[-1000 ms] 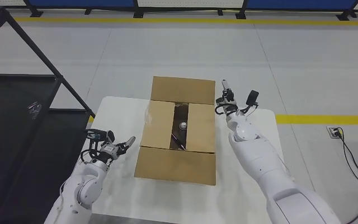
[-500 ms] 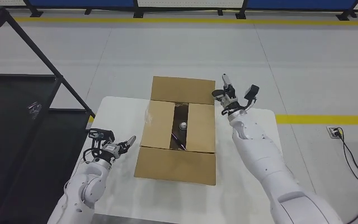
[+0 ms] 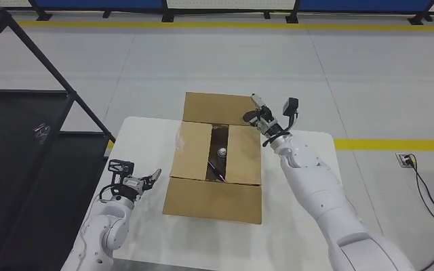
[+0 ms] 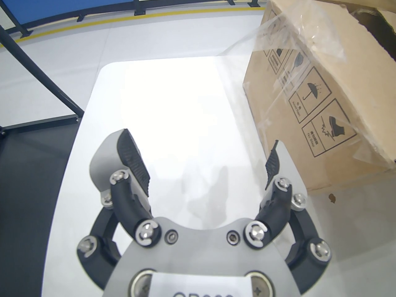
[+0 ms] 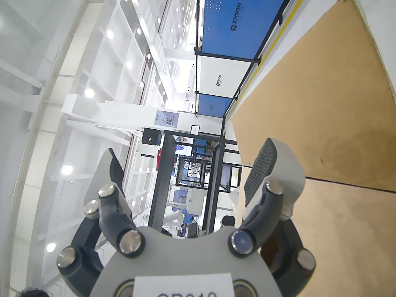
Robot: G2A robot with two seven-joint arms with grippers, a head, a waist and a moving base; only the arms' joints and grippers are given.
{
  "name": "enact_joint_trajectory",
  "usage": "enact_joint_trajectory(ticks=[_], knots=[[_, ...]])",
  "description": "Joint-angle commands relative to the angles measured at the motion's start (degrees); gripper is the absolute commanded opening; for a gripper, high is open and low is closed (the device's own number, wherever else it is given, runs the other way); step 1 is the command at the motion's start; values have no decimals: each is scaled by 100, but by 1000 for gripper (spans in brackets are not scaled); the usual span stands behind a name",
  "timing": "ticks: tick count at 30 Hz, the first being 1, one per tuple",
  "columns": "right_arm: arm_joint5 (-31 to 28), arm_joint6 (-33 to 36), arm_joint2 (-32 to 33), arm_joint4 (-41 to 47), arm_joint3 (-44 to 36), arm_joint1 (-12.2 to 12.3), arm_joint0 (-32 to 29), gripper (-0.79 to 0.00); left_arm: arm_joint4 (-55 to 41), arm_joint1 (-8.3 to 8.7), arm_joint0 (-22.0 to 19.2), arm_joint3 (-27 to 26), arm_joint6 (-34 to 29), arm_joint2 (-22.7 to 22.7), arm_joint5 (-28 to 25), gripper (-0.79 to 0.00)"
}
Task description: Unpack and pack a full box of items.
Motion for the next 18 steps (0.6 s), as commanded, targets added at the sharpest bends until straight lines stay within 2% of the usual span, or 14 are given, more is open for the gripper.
enact_joint_trajectory(ticks=[1, 4, 9, 18], knots=[[107, 159, -26, -40, -249, 1, -123, 0, -79, -22, -67, 135, 12, 28, 109, 0], [131, 368, -61, -152, -555, 17, -280, 0, 335, -61, -278, 442, 252, 193, 509, 0], [-30, 812, -74, -292, -976, 68, -538, 0, 869, -142, -802, 1101, 936, 553, 615, 0], [-427, 1554, 120, -452, -2025, 261, -1166, 0, 1879, -392, -2227, 2783, 1952, 1372, 921, 0]])
